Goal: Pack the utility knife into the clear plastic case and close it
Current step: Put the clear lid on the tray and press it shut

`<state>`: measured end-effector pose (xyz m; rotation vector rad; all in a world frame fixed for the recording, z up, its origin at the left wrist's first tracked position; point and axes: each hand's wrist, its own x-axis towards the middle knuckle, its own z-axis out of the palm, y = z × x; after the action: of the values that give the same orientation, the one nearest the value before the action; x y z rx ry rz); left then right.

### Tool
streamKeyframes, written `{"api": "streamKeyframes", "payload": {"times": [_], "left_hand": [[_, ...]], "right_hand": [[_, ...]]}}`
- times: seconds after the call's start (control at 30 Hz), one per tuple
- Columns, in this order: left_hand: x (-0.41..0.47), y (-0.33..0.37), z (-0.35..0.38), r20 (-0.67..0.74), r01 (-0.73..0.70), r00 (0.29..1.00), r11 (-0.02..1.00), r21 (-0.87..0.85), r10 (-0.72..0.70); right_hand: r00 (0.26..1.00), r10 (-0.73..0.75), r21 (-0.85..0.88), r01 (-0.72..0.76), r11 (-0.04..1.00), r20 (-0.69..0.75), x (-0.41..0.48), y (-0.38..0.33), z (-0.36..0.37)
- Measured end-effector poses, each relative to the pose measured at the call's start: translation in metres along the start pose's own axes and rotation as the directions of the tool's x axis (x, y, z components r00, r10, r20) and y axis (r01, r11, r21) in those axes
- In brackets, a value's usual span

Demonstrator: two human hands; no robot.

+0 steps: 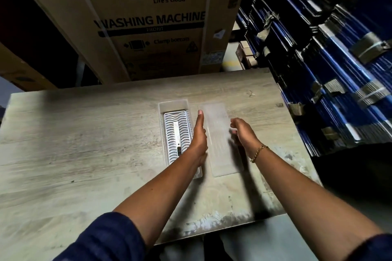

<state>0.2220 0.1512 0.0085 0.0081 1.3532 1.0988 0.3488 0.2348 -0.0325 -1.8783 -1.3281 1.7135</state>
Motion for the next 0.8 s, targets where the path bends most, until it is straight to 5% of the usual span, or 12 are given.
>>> {"api": "streamKeyframes", "payload": {"times": [0.23, 0.5, 0.8], "left_hand": [[0.119, -0.096, -0.011, 0.010, 0.064, 0.998, 0.997, 0.046, -0.064], [0.010, -0.018, 0.001, 0.037, 0.068, 0.997, 0.997, 0.040, -0.070], [-0.014, -0.001, 0.008, 0.037, 0.093, 0.995, 0.989, 0.114, -0.098]], "right_hand": [[1.000, 0.012, -0.214, -0.016, 0.977, -0.020, 0.021, 0.033, -0.012], [0.999, 0.041, -0.191, -0.046, 0.980, -0.030, 0.025, 0.039, -0.011], [0.997, 0.012, -0.110, -0.020, 0.994, -0.075, 0.021, 0.025, -0.021]]}}
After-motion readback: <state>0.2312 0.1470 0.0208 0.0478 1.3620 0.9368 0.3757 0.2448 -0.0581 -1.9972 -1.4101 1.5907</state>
